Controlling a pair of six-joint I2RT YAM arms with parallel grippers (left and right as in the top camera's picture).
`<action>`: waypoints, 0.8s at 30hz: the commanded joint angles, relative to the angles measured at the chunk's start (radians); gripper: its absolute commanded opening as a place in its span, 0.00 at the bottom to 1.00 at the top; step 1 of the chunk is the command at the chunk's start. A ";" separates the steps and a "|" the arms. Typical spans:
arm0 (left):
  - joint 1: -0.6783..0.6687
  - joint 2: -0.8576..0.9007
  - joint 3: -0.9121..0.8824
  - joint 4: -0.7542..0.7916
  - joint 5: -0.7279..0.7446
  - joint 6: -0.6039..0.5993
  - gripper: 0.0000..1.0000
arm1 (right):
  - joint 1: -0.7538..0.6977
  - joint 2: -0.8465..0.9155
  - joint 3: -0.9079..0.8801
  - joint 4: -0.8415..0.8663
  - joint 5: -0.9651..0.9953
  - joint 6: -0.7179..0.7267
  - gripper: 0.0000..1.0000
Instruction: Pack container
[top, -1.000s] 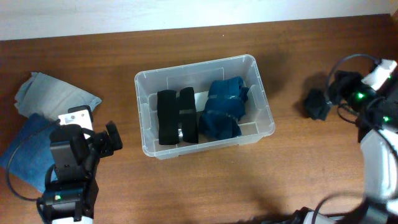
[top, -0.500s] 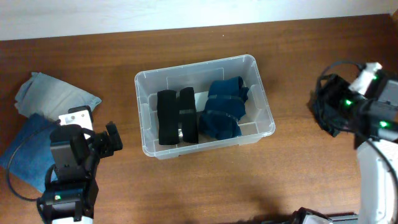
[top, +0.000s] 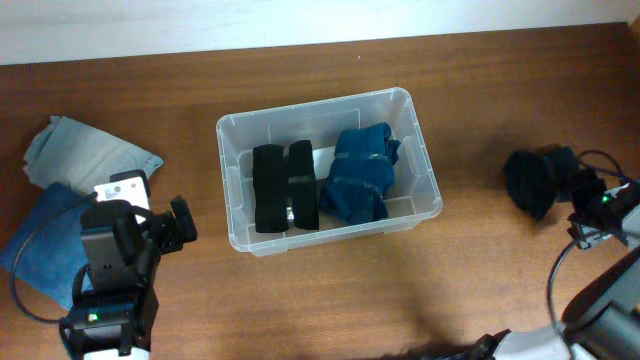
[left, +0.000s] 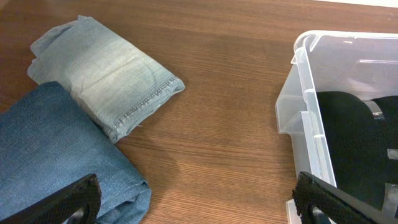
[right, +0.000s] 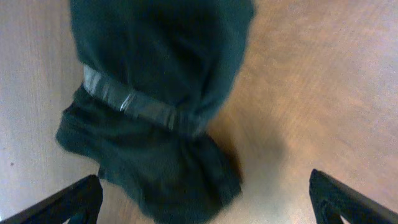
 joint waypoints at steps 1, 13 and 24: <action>0.005 0.001 0.023 0.000 0.007 -0.010 1.00 | 0.002 0.094 -0.002 0.072 -0.149 -0.034 0.99; 0.005 0.001 0.023 0.003 0.008 -0.010 0.99 | 0.091 0.237 -0.002 0.281 -0.179 -0.004 0.36; 0.005 0.001 0.023 0.004 0.008 -0.010 0.99 | 0.092 0.217 -0.001 0.285 -0.197 -0.066 0.04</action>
